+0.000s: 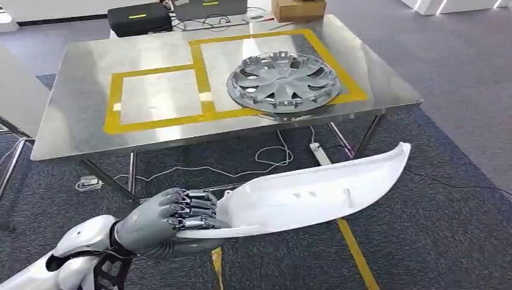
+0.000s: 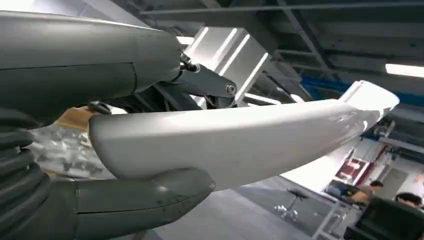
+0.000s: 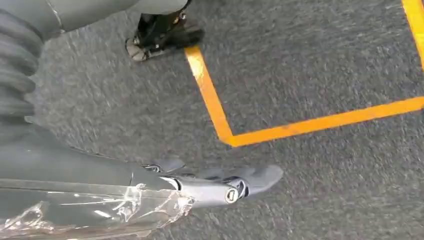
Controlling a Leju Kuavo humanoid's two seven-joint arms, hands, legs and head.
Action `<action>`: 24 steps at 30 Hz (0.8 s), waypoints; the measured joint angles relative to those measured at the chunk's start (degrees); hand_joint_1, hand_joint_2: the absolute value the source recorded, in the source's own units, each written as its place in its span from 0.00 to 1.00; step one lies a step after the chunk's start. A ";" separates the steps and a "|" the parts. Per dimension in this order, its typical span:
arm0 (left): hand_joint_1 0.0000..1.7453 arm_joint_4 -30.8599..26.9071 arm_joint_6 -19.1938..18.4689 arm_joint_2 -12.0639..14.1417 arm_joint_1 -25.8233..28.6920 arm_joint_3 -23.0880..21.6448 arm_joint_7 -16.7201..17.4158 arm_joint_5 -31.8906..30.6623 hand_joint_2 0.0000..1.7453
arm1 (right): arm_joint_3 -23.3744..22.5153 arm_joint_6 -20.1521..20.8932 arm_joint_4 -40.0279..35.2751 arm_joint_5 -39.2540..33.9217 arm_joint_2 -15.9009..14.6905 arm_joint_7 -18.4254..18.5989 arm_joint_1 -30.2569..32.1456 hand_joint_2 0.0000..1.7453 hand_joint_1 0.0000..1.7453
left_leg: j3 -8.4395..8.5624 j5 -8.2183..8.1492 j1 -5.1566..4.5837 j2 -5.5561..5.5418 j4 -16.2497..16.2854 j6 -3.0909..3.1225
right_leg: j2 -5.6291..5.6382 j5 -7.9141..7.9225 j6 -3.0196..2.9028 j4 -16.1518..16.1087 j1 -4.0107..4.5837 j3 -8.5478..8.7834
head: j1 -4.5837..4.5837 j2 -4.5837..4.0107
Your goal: Take the parts from the cabinet and place them on the table.
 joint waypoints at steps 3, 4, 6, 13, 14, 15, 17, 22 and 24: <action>1.00 -0.33 0.41 -0.28 1.42 0.13 3.12 -0.82 1.00 | 1.07 -2.58 -1.16 -3.56 0.02 2.36 0.40 1.00 0.00 | 4.66 -2.09 0.60 0.98 -0.68 1.04 | -4.87 3.98 0.85 13.46 0.55 -6.98 | 0.17 -0.02; 1.00 -0.31 0.57 -0.46 2.11 0.22 4.13 -1.18 1.00 | 1.90 -2.75 -1.71 -3.87 0.02 3.10 1.02 1.00 0.00 | 5.96 -3.17 0.64 1.21 -0.76 1.18 | -5.90 2.65 0.88 17.78 0.55 -10.64 | 0.66 0.00; 1.00 -0.31 0.74 -0.90 3.57 0.70 5.95 -1.53 1.00 | 3.17 -3.85 -2.91 -4.54 0.02 3.91 2.52 1.00 0.00 | 8.62 -5.70 0.82 1.28 -0.76 1.22 | -6.38 -4.96 1.18 20.52 0.51 -16.45 | 0.57 0.00; 1.00 -0.26 0.81 -2.36 6.78 2.53 7.60 -2.14 1.00 | 5.81 -6.45 -2.95 -4.32 0.29 3.23 4.17 1.00 0.00 | 17.14 -14.09 1.94 -0.88 -0.61 -0.62 | -5.55 11.70 2.92 6.20 -1.12 -21.54 | 1.51 0.02; 1.00 -0.33 0.85 -2.64 6.86 2.92 7.71 -2.25 1.00 | 6.14 -6.77 -2.90 -4.19 0.26 2.99 3.78 1.00 0.00 | 17.91 -15.19 1.96 -1.20 -1.87 -1.32 | -5.51 9.53 1.66 6.79 -0.73 -20.45 | 0.52 -0.02; 1.00 -0.52 0.87 -2.95 7.04 3.28 7.78 -2.27 1.00 | 6.43 -6.99 -3.01 -4.19 0.26 2.91 3.59 1.00 0.00 | 19.20 -14.01 2.15 -1.34 -1.93 -1.85 | -5.60 9.06 1.02 6.47 -0.79 -20.15 | 0.50 0.02; 1.00 -0.66 1.03 -3.15 6.97 3.61 7.78 -2.23 1.00 | 6.97 -7.08 -3.01 -4.08 0.26 2.77 3.27 1.00 0.00 | 17.63 -11.56 2.27 -1.22 1.83 -2.31 | -5.71 8.48 0.03 6.29 -0.66 -18.10 | 0.41 0.02; 1.00 -0.63 1.07 -3.34 7.96 3.72 7.78 -2.23 1.00 | 7.32 -7.17 -2.93 -4.08 0.33 2.75 3.61 1.00 0.00 | 1.69 -17.91 1.20 1.77 18.06 -1.68 | -7.59 4.65 -1.16 3.00 0.32 -10.92 | 0.13 0.00; 1.00 -0.63 1.05 -3.26 8.32 3.89 7.80 -2.23 1.00 | 7.39 -7.19 -2.91 -4.08 0.33 2.77 3.71 1.00 0.00 | -1.13 -21.49 0.18 1.79 15.39 -0.10 | -8.36 2.99 -1.41 1.06 1.11 -6.84 | 0.13 0.00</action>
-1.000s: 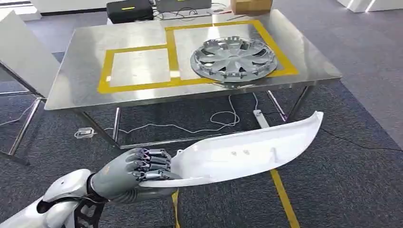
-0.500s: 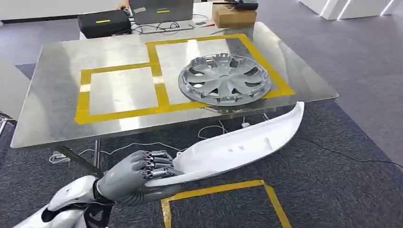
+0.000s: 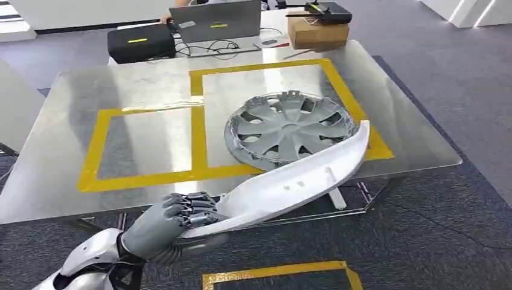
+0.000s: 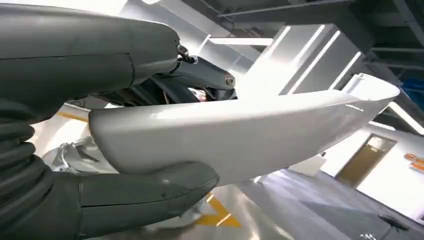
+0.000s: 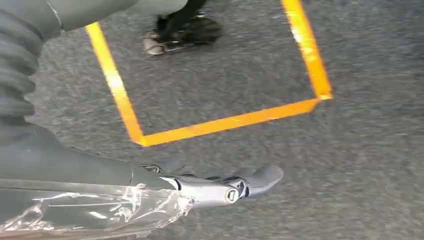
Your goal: Take the parts from the cabinet and place them on the table.
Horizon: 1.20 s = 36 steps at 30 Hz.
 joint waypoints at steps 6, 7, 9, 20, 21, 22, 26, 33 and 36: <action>1.00 -0.18 0.02 -0.17 0.52 0.53 0.11 -0.02 1.00 | 0.39 0.02 -0.18 0.00 0.09 0.00 -0.09 1.00 0.00 | 1.15 21.88 -3.55 1.75 -14.25 3.74 | -3.31 -6.02 -1.26 -5.11 2.68 12.51 | 0.50 0.00; 1.00 -0.22 0.04 -0.37 0.40 0.61 0.28 0.02 1.00 | 0.39 -0.02 -0.28 0.00 0.09 -0.13 -0.25 1.00 0.00 | 2.03 20.89 -3.45 0.93 -14.45 3.42 | -3.15 -4.24 -0.90 -2.74 2.65 11.72 | 0.57 0.00; 1.00 -0.26 0.04 -0.83 0.42 0.85 1.40 0.42 1.00 | 0.48 -0.15 -0.26 -0.02 0.00 -0.07 -0.93 1.00 0.00 | 4.16 20.85 -2.65 0.31 -14.38 3.61 | -1.24 -1.41 0.08 7.04 2.77 6.88 | 0.57 0.02; 1.00 1.79 1.72 -4.37 2.31 4.02 18.34 -8.75 1.00 | 1.53 -3.04 1.27 -1.31 -0.02 1.07 0.03 1.00 0.00 | 12.82 11.19 -0.14 -7.79 -13.86 1.40 | 5.95 6.64 2.97 5.48 -1.42 -13.25 | 0.94 0.04; 1.00 2.43 2.14 -4.85 2.22 4.64 21.52 -10.85 1.00 | 1.57 -3.30 1.22 -0.94 0.02 0.85 -0.05 1.00 0.00 | 12.80 10.72 0.19 -8.13 -14.31 1.01 | 5.47 6.97 2.31 5.62 -1.06 -13.26 | 0.85 0.00; 1.00 3.40 2.90 -5.58 2.08 5.68 23.53 -12.54 1.00 | 1.62 -3.41 1.31 -0.37 0.02 0.30 0.57 1.00 0.00 | 13.01 10.75 0.34 -8.08 -14.34 0.72 | 4.80 6.68 1.79 5.48 -0.90 -13.31 | 0.83 0.02; 1.00 8.84 3.61 -7.76 0.43 10.02 27.47 -21.06 1.00 | 1.47 -1.93 2.25 1.15 0.22 -1.99 1.72 1.00 0.00 | 7.10 9.66 0.20 -0.53 -4.94 -1.26 | 4.52 6.26 0.09 3.79 -1.27 -11.45 | 0.42 0.02; 1.00 16.06 1.64 -10.56 1.03 18.90 30.12 -27.04 1.00 | 0.70 -0.15 3.32 2.58 0.28 -2.28 1.57 1.00 0.00 | 3.66 16.77 1.31 0.73 -9.91 -2.15 | 4.52 4.88 0.17 3.67 -1.50 -9.46 | 0.24 0.02; 1.00 17.07 2.30 -11.45 0.89 21.99 29.79 -26.27 1.00 | 0.61 -0.35 3.56 2.75 0.26 -1.64 1.64 1.00 0.00 | 4.76 16.74 1.09 2.55 -14.33 -1.88 | 4.00 3.92 1.33 3.62 -0.92 -9.13 | 0.15 0.02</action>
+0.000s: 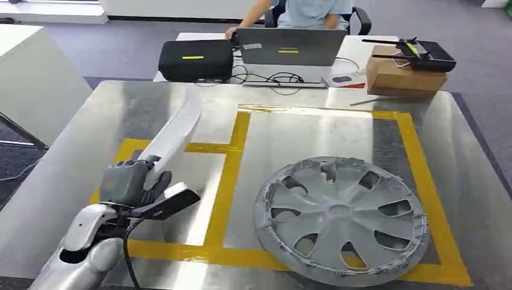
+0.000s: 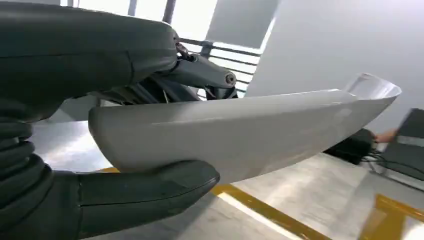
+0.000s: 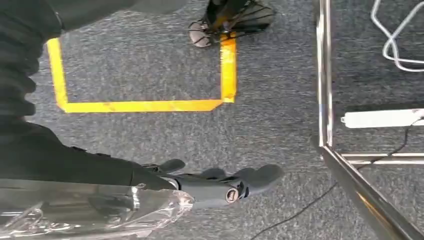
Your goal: Take the parts from the cabinet and place them on the table.
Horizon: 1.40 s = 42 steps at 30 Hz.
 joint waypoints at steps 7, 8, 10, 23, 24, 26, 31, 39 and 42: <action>1.00 6.36 3.65 3.15 -3.84 3.69 -0.76 2.46 1.00 | -0.42 0.39 1.57 1.84 0.04 -0.98 -1.43 1.00 0.00 | 0.27 1.75 -0.17 -0.86 -0.29 2.09 | -2.12 -8.72 1.11 15.63 -0.07 -7.38 | 0.33 -0.02; 1.00 6.89 3.67 3.63 -3.77 4.02 -0.61 2.38 1.00 | -0.55 0.46 1.66 1.90 0.04 -1.18 -1.48 1.00 0.00 | 0.27 1.73 -0.30 -0.85 -0.27 2.13 | -2.11 -9.31 1.05 18.26 0.04 -8.72 | 0.24 0.00; 0.00 7.52 3.67 4.29 -3.56 4.43 -0.48 2.29 1.00 | -0.55 0.63 1.68 2.01 0.04 -1.27 -1.33 0.00 0.00 | 0.28 1.79 -0.38 -0.96 -0.25 2.08 | -2.10 -6.58 0.75 14.99 0.24 -7.25 | 0.31 -0.02; 0.00 7.45 -0.31 9.09 -2.08 3.93 -6.86 4.76 0.00 | -0.74 1.14 1.81 2.16 0.15 -0.87 -1.73 0.00 0.00 | -7.73 -7.55 -0.04 -1.83 16.87 -1.33 | -2.00 0.97 -2.12 0.09 0.11 -0.22 | -0.33 -0.02; 0.00 6.97 0.09 9.33 -1.40 3.80 -7.78 5.35 0.00 | -0.72 1.12 1.81 1.99 0.15 -0.85 -1.76 0.00 0.00 | -8.00 -7.38 0.12 -1.84 17.56 -1.45 | -2.01 1.01 -2.04 0.09 0.03 -0.24 | -0.31 -0.02; 0.00 5.58 0.96 9.96 -0.57 3.47 -9.70 6.83 0.00 | -0.72 0.98 1.77 1.81 0.15 -0.61 -1.77 0.00 0.00 | -4.62 -3.84 0.45 -1.82 11.74 -1.67 | -2.09 1.03 -1.62 0.13 -0.28 -0.20 | -0.29 -0.02; 0.00 3.23 1.38 10.32 -0.85 3.08 -11.30 8.57 0.00 | -1.01 0.98 1.42 1.84 0.11 -0.15 -1.87 0.00 0.00 | 1.68 -0.40 0.68 -1.09 0.53 -0.60 | -2.39 0.61 0.70 0.08 -0.24 0.13 | -0.39 -0.02; 0.00 -0.61 4.54 11.28 1.56 3.23 -16.04 12.32 0.00 | -0.81 1.03 0.59 1.31 0.13 0.02 -1.87 0.00 0.00 | 1.20 0.92 0.11 -1.24 0.34 1.79 | -2.48 -8.18 1.51 16.68 -0.12 -7.25 | -0.31 -0.02; 0.00 -3.08 7.22 12.00 4.17 4.06 -18.66 14.48 0.00 | -0.72 1.05 -0.08 -0.10 0.13 0.53 -1.62 0.00 0.00 | 1.10 1.04 -0.20 -1.51 0.35 1.92 | -2.45 -5.78 0.74 14.73 0.43 -5.76 | -0.31 -0.02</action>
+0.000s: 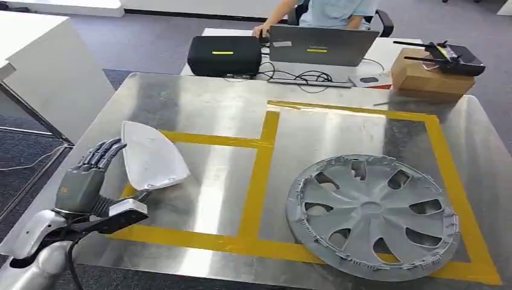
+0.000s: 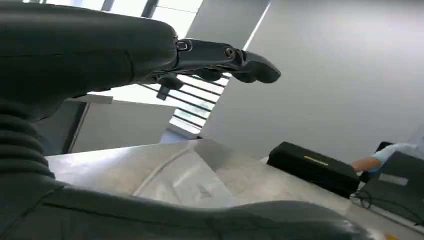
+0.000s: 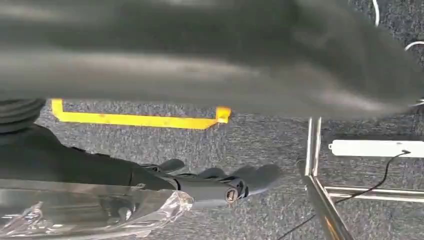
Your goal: Take the parts from the cabinet and place them on the table.
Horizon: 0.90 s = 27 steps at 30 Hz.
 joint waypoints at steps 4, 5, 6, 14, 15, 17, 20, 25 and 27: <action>0.00 -2.96 2.57 0.94 3.63 3.35 -3.22 5.17 0.00 | 0.39 2.47 -2.79 -2.38 0.00 2.12 1.64 0.00 0.00 | -0.29 0.42 -0.41 -0.55 0.27 -0.79 | 0.76 4.66 -0.95 -14.44 0.25 7.87 | -0.07 0.00; 0.00 -3.33 2.74 1.03 4.58 4.35 -4.44 7.16 0.00 | 0.46 3.58 -3.82 -2.59 0.00 2.53 2.09 0.00 0.00 | -0.44 0.84 -0.39 -0.57 0.04 -1.18 | 0.67 4.86 -1.16 -14.37 0.38 7.75 | -0.09 0.00; 0.00 -3.46 2.74 1.07 5.57 5.21 -5.55 8.86 0.00 | 0.46 4.84 -4.50 -2.33 -0.02 2.38 2.37 0.00 0.00 | -0.45 1.33 -0.27 -0.60 -0.34 -1.48 | 0.65 5.16 -1.51 -14.34 0.52 7.56 | -0.09 0.00; 0.00 -3.11 3.97 -0.35 10.96 12.26 -10.17 20.72 0.00 | -4.46 14.93 -5.34 3.99 -0.57 -2.63 1.96 0.00 0.00 | -7.38 -8.67 -0.23 -0.64 16.67 -2.81 | -2.19 7.29 -3.12 -15.04 0.62 5.40 | -0.26 0.00; 0.00 -2.91 4.36 -0.55 11.43 13.12 -10.30 21.23 0.00 | -4.76 14.89 -5.34 4.00 -0.57 -2.60 2.17 0.00 0.00 | -5.93 -7.02 -0.33 -0.62 14.44 -2.52 | -2.76 7.31 -3.13 -15.04 0.80 5.29 | -0.33 0.00; 0.00 -2.50 5.63 -1.27 12.05 14.81 -10.28 21.97 0.00 | -4.85 14.38 -5.53 3.45 -0.57 -2.19 2.90 0.00 0.00 | -0.45 -2.01 -0.91 0.41 4.56 -1.29 | -3.70 7.34 -3.16 -15.19 1.12 5.38 | -0.31 0.00; 0.00 -0.28 8.62 -2.99 12.40 18.95 -9.93 23.01 0.00 | -4.81 13.27 -5.84 2.02 -0.28 -0.87 3.57 0.00 0.00 | 1.92 -0.76 -2.20 3.96 -0.74 0.29 | -4.62 7.65 -2.70 -15.06 1.47 5.15 | -0.28 0.00; 0.00 4.59 8.99 -7.22 13.34 25.34 -10.19 26.37 0.00 | -4.02 11.52 -7.17 0.37 -0.26 0.72 4.24 0.00 0.00 | 1.75 0.36 -0.87 0.91 -3.05 0.99 | -1.28 3.42 -1.50 -11.73 1.38 3.71 | -0.11 0.00; 0.00 5.74 9.01 -8.44 13.36 26.41 -10.22 26.32 0.00 | -3.78 11.43 -7.22 0.17 -0.24 1.02 4.41 0.00 0.00 | 1.03 1.01 -0.64 -0.47 -3.03 0.89 | -0.35 -1.55 -1.16 -2.90 1.32 1.12 | -0.13 0.00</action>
